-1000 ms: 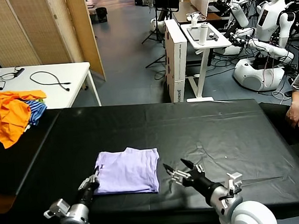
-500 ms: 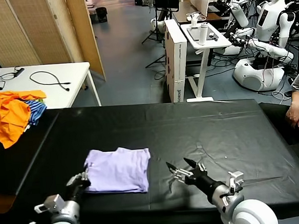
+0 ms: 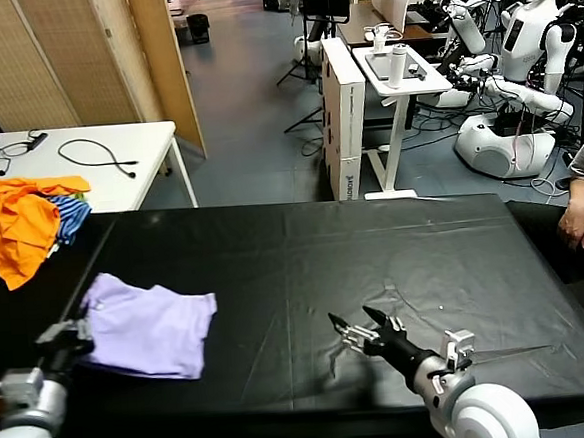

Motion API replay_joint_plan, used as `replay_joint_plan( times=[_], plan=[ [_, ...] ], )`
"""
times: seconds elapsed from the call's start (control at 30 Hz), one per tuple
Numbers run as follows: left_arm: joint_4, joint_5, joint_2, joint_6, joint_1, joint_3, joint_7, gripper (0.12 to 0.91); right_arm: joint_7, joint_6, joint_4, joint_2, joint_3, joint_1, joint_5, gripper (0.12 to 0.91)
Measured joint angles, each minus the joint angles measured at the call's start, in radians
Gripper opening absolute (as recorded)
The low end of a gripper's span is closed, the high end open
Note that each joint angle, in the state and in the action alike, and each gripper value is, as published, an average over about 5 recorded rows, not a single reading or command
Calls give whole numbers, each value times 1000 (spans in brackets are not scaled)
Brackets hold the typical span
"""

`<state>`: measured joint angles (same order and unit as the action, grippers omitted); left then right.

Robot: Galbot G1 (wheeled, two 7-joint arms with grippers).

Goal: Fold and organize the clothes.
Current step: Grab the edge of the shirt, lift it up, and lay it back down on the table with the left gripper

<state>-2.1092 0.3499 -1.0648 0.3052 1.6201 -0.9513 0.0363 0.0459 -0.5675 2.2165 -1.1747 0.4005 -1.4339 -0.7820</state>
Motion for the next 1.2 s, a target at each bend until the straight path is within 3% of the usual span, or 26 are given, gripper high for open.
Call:
replay_joint_plan(
  times=[0.17, 0.33, 0.43, 0.53, 0.77, 1.0, 1.1, 1.2],
  plan=[
    [-50, -11, 63, 30, 37, -75, 4, 177, 2, 0, -14, -12, -14, 7, 1, 907],
    [-136, 24, 46, 96, 34, -47, 39, 177, 4, -3, -12, -13, -15, -3, 3, 907],
    [-186, 112, 5, 146, 10, 33, 86, 177, 5, -4, -4, -17, -8, -13, 8, 907],
    [-204, 183, -50, 162, -28, 147, 120, 177, 6, -6, 6, -23, 0, -25, 18, 907],
    [-113, 213, -213, 137, -126, 423, 122, 177, 7, -10, 22, -32, 11, -46, 38, 907],
    [18, 142, -350, 121, -192, 594, 115, 177, 8, -29, 15, -33, -8, -20, 23, 907],
    [46, 105, -375, 116, -198, 632, 102, 245, 10, -42, 3, -28, -17, -1, -5, 907],
    [49, 50, -380, 100, -192, 660, 73, 416, 14, -58, -16, -24, -29, 20, -34, 907]
  ],
)
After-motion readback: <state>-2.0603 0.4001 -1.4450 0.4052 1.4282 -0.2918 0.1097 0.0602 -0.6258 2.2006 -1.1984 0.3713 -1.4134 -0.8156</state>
